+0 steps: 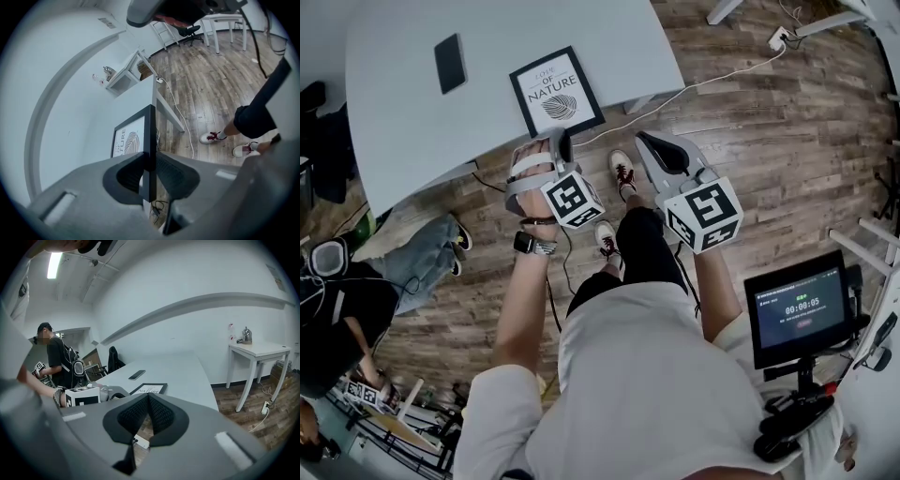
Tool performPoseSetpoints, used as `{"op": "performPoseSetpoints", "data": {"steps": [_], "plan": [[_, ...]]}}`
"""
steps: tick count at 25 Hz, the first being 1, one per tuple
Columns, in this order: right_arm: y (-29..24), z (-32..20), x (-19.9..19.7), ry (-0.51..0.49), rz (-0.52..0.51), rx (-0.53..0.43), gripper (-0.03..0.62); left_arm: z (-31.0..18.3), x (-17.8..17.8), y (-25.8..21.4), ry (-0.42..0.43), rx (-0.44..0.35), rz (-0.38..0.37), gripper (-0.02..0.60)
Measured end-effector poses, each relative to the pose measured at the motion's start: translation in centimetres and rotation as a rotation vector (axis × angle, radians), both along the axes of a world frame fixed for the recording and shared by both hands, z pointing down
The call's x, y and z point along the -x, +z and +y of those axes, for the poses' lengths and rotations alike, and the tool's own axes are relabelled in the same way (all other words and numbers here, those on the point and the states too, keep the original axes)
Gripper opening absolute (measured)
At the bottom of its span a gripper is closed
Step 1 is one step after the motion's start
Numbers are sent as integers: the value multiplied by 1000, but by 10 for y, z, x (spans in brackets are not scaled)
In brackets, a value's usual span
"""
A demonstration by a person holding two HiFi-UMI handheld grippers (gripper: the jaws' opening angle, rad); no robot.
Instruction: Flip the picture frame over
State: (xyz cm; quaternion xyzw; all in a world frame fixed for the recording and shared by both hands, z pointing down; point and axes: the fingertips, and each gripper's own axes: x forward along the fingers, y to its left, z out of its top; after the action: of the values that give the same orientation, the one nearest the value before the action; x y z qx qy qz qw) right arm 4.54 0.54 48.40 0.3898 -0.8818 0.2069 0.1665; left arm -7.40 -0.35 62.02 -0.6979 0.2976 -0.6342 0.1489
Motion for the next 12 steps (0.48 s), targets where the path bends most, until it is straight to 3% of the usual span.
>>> {"op": "performPoseSetpoints", "data": {"steps": [12], "plan": [[-5, -11, -1, 3, 7, -27, 2, -6, -9, -26, 33, -45, 31, 81]]}}
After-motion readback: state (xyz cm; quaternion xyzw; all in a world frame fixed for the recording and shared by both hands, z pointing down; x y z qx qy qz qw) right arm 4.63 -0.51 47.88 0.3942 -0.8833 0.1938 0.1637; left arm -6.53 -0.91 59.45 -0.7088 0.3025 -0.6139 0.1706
